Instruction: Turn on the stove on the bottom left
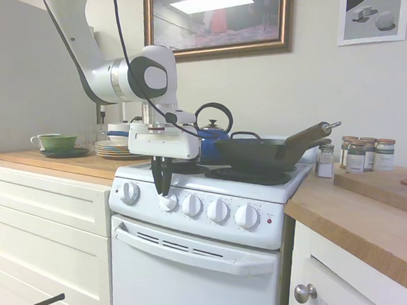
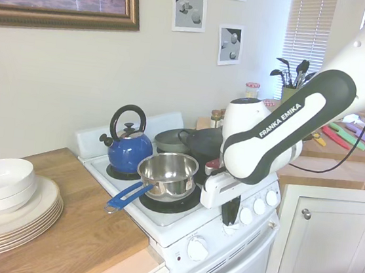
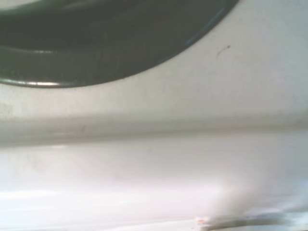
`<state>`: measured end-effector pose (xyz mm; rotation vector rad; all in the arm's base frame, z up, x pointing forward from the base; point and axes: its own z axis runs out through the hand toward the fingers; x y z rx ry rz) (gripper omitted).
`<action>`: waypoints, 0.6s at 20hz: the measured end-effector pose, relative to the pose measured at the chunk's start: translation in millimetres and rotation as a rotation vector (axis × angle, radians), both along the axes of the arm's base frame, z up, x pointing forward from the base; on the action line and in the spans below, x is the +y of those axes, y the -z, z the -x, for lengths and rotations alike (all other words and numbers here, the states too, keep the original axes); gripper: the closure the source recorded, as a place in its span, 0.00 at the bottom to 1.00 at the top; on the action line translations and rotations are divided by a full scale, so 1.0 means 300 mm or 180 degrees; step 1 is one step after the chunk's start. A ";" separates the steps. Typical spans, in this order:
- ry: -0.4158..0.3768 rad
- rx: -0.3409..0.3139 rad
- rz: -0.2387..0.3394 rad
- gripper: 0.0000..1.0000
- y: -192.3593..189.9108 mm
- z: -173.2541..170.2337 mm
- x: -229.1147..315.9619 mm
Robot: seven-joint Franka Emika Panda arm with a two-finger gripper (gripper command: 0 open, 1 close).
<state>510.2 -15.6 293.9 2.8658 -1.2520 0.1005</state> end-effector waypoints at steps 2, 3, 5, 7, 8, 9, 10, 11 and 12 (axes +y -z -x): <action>0.0001 0.0001 0.0000 1.00 0.001 -0.001 0.000; 0.0001 0.0001 0.0000 1.00 0.001 -0.002 -0.001; 0.0002 0.0001 0.0000 1.00 0.001 -0.002 -0.001; 0.0002 0.0004 0.0000 1.00 0.003 -0.002 -0.001; 0.0003 0.0010 0.0000 1.00 0.006 -0.002 -0.002; 0.0004 0.0018 0.0001 1.00 0.011 -0.001 -0.002; 0.0008 0.0019 0.0001 1.00 0.011 -0.001 -0.005; 0.0009 0.0018 0.0001 1.00 0.012 -0.002 -0.005; 0.0008 0.0018 0.0001 1.00 0.012 -0.002 -0.005</action>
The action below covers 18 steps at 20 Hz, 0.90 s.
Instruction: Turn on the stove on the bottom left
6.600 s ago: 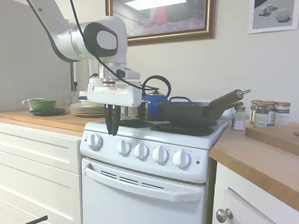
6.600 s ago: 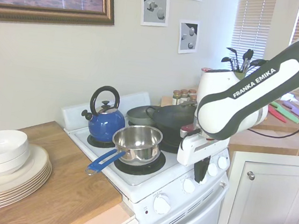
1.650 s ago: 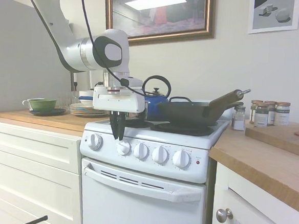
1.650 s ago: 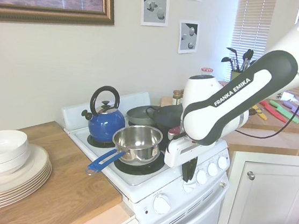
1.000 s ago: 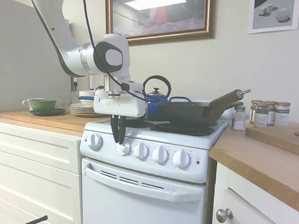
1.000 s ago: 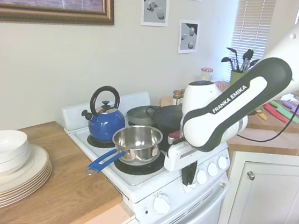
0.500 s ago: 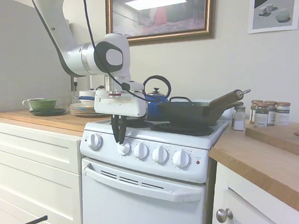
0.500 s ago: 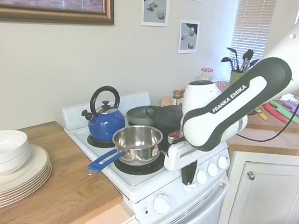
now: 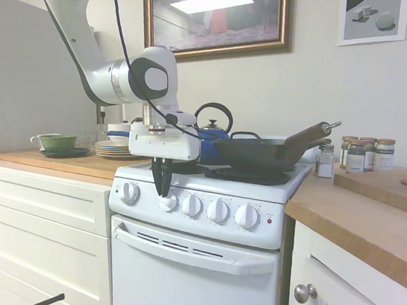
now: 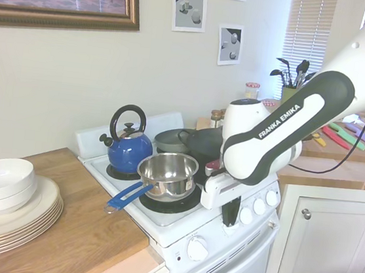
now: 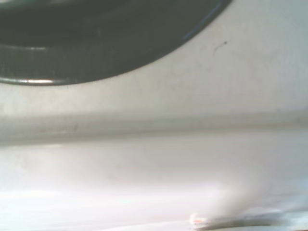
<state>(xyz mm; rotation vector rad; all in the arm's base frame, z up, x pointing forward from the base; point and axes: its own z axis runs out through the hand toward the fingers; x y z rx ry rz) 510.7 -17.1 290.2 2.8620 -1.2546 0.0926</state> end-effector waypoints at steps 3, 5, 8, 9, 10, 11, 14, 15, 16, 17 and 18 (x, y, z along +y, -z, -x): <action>-0.0024 0.0000 0.0014 1.00 0.001 0.000 0.004; -0.0057 0.0008 0.0035 1.00 0.005 0.000 0.011; -0.0084 0.0070 0.0062 1.00 0.053 0.007 0.038; -0.0091 0.0096 0.0071 1.00 0.076 0.008 0.049; -0.0098 0.0114 0.0079 1.00 0.097 0.009 0.059; -0.0096 0.0130 0.0084 1.00 0.114 0.009 0.065; -0.0094 0.0141 0.0099 1.00 0.126 0.010 0.067; -0.0090 0.0138 0.0107 1.00 0.127 0.011 0.068; -0.0085 0.0137 0.0114 1.00 0.127 0.011 0.069; -0.0082 0.0136 0.0116 1.00 0.127 0.011 0.068; -0.0079 0.0134 0.0117 1.00 0.128 0.012 0.068</action>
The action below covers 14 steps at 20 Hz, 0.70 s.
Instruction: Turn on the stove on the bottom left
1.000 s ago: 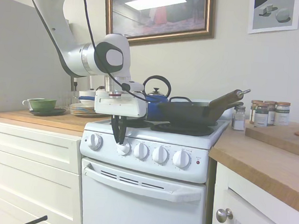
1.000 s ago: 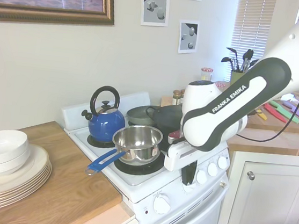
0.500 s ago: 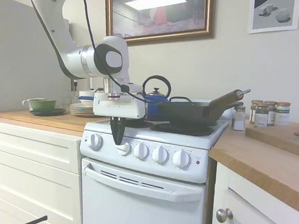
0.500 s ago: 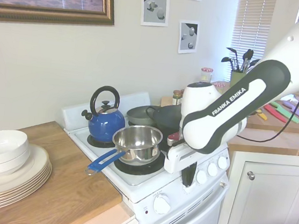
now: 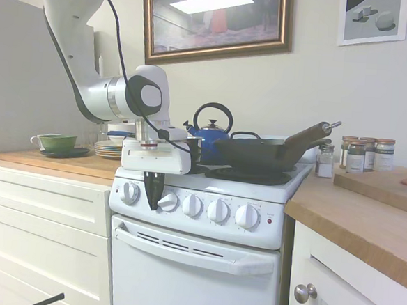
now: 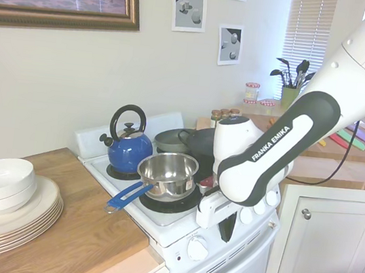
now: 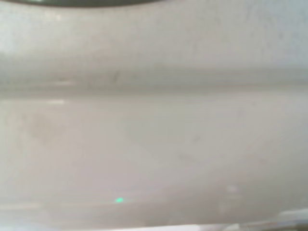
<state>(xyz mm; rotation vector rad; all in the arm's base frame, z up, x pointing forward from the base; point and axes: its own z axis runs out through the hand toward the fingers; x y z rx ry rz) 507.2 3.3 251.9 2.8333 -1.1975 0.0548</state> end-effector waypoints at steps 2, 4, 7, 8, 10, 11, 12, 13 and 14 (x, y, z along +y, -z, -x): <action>0.0002 -0.0001 0.0012 1.00 0.003 0.003 -0.003; 0.0014 -0.0002 0.0060 1.00 0.011 0.009 -0.012; 0.0031 -0.0021 0.0120 1.00 0.016 0.014 -0.024; 0.0031 -0.0021 0.0129 1.00 0.017 0.015 -0.024; 0.0027 -0.0025 0.0134 1.00 0.017 0.014 -0.022; 0.0027 -0.0025 0.0135 1.00 0.017 0.015 -0.022; 0.0025 -0.0024 0.0137 1.00 0.017 0.015 -0.023; 0.0024 -0.0025 0.0137 1.00 0.017 0.015 -0.022; 0.0022 -0.0025 0.0137 1.00 0.017 0.015 -0.021</action>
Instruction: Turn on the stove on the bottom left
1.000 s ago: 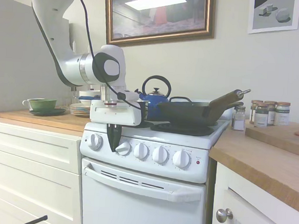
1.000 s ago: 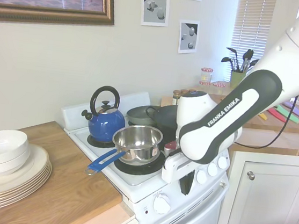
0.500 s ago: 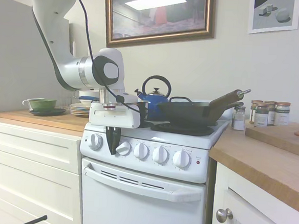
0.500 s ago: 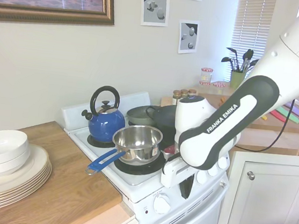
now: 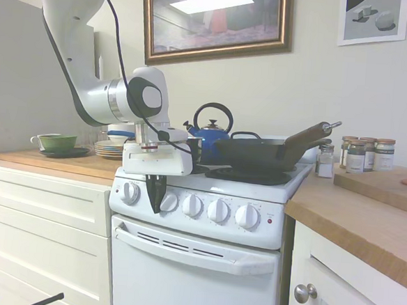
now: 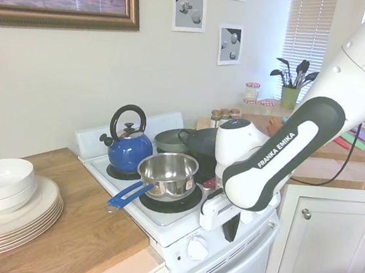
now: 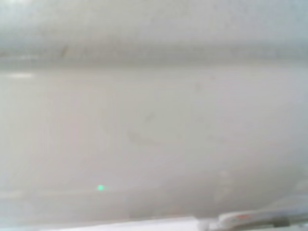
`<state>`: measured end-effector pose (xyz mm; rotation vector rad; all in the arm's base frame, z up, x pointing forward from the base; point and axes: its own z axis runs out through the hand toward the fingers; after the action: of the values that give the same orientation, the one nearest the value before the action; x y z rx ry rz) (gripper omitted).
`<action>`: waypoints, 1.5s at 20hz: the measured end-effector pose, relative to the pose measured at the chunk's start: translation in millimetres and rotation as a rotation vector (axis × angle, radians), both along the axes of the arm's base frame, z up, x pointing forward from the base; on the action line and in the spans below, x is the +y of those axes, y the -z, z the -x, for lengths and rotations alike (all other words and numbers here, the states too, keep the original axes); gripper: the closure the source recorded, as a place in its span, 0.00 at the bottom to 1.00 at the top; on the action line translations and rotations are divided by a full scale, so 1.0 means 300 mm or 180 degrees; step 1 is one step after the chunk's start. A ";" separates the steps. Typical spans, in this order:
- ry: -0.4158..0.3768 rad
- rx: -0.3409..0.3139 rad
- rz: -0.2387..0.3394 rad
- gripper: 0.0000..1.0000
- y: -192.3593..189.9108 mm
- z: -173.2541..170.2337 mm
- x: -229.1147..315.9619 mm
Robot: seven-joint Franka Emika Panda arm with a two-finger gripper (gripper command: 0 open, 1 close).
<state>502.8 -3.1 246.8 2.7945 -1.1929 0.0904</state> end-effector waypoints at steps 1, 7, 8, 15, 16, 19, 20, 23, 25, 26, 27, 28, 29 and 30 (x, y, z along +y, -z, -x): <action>0.0000 0.0000 0.0000 1.00 0.000 0.000 0.000; -0.0015 -0.0006 -0.0003 1.00 0.003 0.003 0.007; -0.0019 -0.0014 -0.0006 1.00 0.005 0.005 0.009; -0.0126 -0.0037 0.0000 1.00 0.004 0.007 0.057; -0.0132 -0.0047 0.0001 1.00 0.002 0.009 0.060; -0.0144 -0.0119 -0.0011 1.00 -0.003 0.029 0.064; -0.0144 -0.0137 -0.0017 1.00 -0.008 0.040 0.065; -0.0150 -0.0177 -0.0031 1.00 -0.028 0.078 0.067; -0.0164 -0.0206 -0.0038 1.00 -0.051 0.102 0.075; -0.0171 -0.0225 -0.0041 1.00 -0.065 0.114 0.081; -0.0177 -0.0245 -0.0044 1.00 -0.078 0.124 0.087; -0.0181 -0.0266 -0.0047 1.00 -0.090 0.133 0.090; -0.0179 -0.0284 -0.0049 1.00 -0.102 0.142 0.090; -0.0168 -0.0303 -0.0051 1.00 -0.113 0.149 0.086</action>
<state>458.3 22.5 280.6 2.8658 -1.1441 0.2214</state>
